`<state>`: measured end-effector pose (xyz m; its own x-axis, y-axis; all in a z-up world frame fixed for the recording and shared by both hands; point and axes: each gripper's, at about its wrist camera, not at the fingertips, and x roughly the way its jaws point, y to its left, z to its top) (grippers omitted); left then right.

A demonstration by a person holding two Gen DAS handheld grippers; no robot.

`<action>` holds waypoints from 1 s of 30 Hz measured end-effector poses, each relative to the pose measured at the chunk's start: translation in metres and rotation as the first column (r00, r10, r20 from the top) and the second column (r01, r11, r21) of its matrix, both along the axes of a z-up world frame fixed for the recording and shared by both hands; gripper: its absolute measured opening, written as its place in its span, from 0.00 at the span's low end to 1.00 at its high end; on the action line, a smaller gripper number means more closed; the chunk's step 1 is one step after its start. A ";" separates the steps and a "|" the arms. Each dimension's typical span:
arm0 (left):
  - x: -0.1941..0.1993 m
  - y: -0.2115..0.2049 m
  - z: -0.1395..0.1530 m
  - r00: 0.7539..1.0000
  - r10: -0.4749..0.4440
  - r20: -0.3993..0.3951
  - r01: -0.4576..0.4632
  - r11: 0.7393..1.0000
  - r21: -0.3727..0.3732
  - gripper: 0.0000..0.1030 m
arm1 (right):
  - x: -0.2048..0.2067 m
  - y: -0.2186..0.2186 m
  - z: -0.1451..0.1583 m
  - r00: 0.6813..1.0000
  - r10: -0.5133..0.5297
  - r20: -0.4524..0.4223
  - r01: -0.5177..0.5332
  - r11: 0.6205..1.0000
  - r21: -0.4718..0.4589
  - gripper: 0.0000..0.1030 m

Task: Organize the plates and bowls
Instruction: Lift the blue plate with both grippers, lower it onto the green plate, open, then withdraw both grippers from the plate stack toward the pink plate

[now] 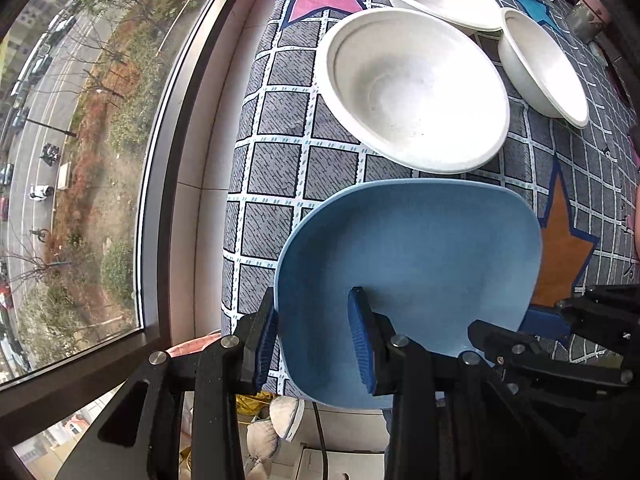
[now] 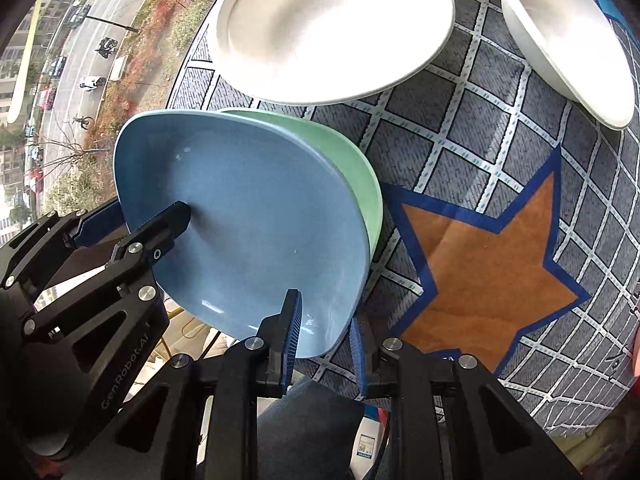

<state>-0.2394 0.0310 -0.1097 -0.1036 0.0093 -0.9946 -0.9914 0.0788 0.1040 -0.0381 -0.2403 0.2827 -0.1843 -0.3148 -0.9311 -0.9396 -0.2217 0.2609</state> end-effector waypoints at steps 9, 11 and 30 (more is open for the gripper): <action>-0.002 -0.016 0.005 0.999 0.046 -0.029 -0.045 0.999 0.029 0.78 | -0.012 -0.014 -0.015 0.999 -0.025 0.023 0.024 0.998 0.065 0.88; 0.000 -0.013 0.007 0.999 0.049 -0.016 -0.048 0.998 0.026 0.79 | -0.009 -0.026 -0.017 0.998 -0.060 0.021 0.059 0.996 0.063 0.97; 0.086 -0.030 0.013 0.983 -0.173 0.057 0.175 0.984 -0.024 0.80 | -0.118 -0.020 -0.044 0.943 -0.318 0.097 0.317 0.948 0.019 0.98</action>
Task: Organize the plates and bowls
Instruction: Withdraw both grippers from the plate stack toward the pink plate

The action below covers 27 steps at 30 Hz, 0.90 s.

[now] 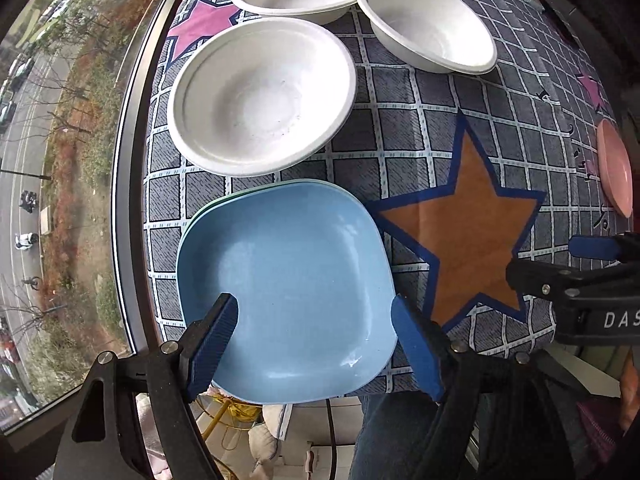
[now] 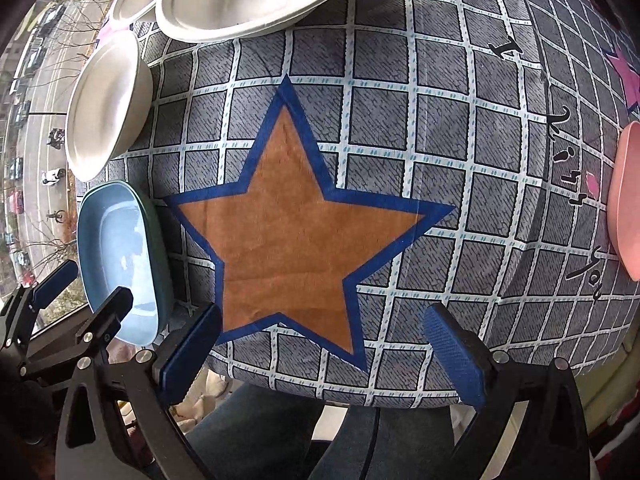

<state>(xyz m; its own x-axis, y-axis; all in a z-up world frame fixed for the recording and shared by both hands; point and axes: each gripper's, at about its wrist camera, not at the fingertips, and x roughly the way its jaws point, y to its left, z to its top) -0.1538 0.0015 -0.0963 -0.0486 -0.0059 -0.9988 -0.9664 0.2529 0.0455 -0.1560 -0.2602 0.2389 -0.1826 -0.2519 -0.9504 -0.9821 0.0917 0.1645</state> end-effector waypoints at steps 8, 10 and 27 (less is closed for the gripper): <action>-0.002 -0.005 0.002 1.000 0.007 -0.006 -0.008 1.000 -0.017 0.80 | 0.036 -0.012 0.019 1.000 0.004 -0.021 -0.004 1.000 -0.018 0.99; -0.009 -0.008 0.007 1.000 0.009 0.017 -0.009 1.000 -0.011 0.80 | 0.007 -0.008 0.028 1.000 0.008 -0.023 -0.008 1.000 -0.016 0.98; -0.051 -0.048 -0.041 0.997 -0.064 0.034 0.069 0.981 -0.179 0.80 | 0.040 -0.012 0.003 0.998 0.059 -0.030 -0.059 0.998 -0.024 0.98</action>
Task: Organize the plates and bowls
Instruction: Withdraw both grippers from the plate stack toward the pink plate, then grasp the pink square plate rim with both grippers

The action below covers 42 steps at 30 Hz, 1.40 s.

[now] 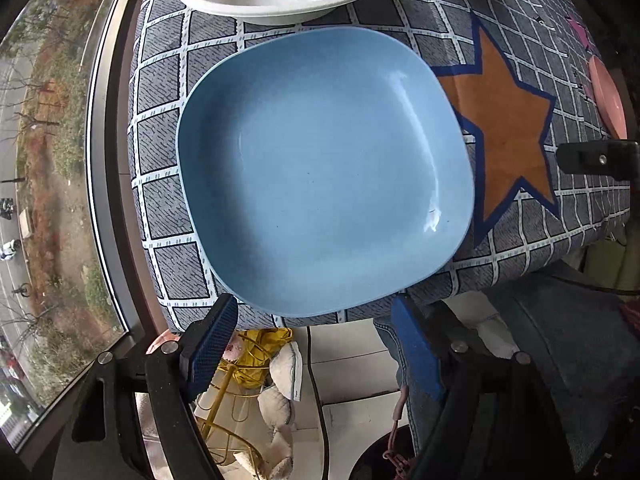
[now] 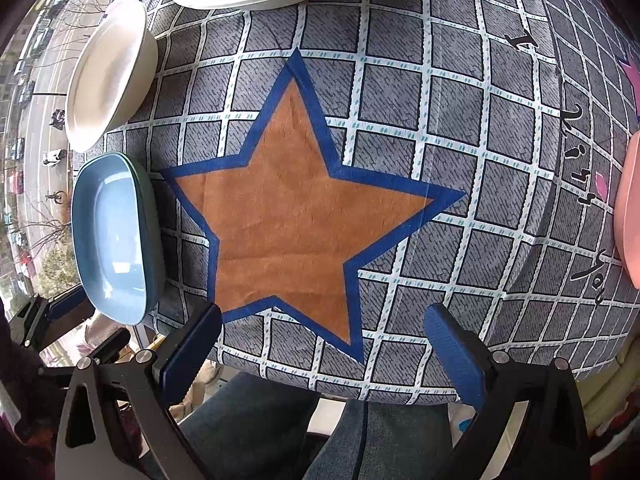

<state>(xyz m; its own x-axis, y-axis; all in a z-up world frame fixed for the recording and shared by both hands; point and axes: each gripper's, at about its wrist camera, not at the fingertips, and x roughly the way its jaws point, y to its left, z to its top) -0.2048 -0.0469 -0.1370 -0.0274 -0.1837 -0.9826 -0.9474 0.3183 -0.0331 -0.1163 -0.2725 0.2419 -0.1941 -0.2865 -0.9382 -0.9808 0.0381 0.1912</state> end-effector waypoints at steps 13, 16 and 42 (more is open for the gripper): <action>0.028 -0.006 0.023 0.994 -0.101 0.051 0.100 0.995 0.025 0.80 | 0.013 -0.006 0.005 0.998 -0.069 0.010 0.069 0.997 0.025 0.98; 0.061 0.002 0.033 0.984 -0.161 0.077 0.157 0.986 0.058 0.80 | 0.031 -0.012 0.008 0.994 -0.105 0.019 0.105 0.994 0.033 0.98; 0.374 0.083 0.032 0.904 -0.414 0.111 0.398 0.907 0.141 0.80 | 0.342 -0.164 0.011 0.751 -0.632 0.190 0.631 0.772 0.078 0.98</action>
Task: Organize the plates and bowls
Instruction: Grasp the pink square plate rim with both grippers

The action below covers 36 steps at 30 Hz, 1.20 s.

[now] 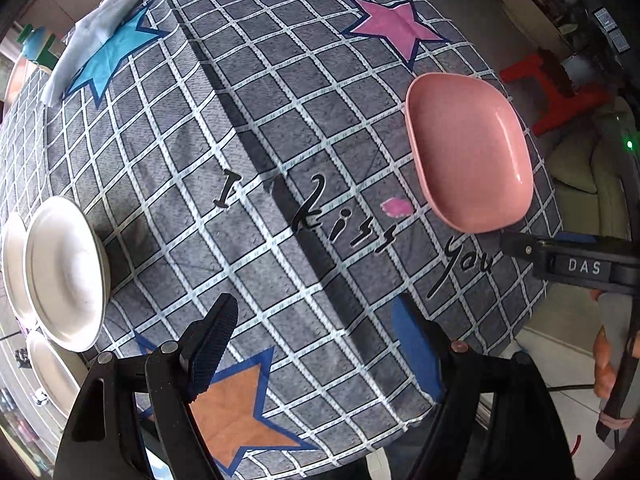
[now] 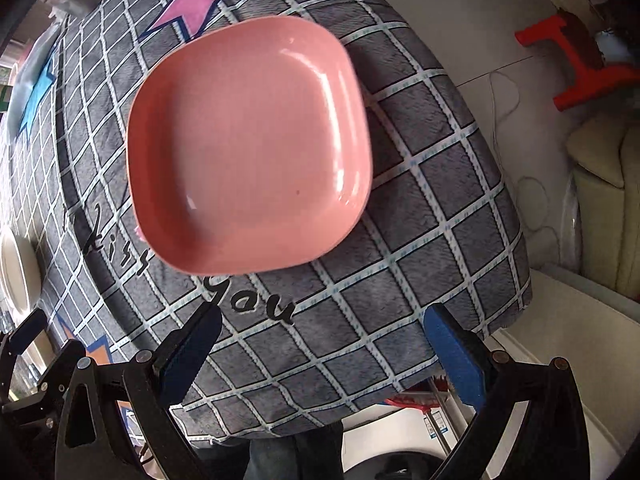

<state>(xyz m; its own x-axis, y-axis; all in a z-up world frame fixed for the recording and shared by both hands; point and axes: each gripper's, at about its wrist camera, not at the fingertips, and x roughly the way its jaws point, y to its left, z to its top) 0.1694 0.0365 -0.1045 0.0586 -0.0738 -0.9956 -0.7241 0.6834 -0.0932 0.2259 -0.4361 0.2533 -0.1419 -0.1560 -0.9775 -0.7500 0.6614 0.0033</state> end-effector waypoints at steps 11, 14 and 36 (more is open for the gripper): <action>0.069 0.026 -0.032 0.997 0.079 -0.017 -0.079 0.997 0.013 0.80 | 0.106 0.063 -0.016 1.000 -0.009 0.023 0.008 0.999 0.031 0.98; 0.085 0.036 -0.043 0.995 0.096 -0.020 -0.096 0.995 0.014 0.80 | 0.125 0.066 -0.019 0.999 -0.003 0.033 0.002 0.999 0.037 0.98; 0.202 0.040 -0.108 0.997 0.061 -0.048 -0.060 0.997 0.039 0.74 | 0.205 0.139 -0.054 0.989 0.135 0.065 -0.141 0.984 0.106 0.49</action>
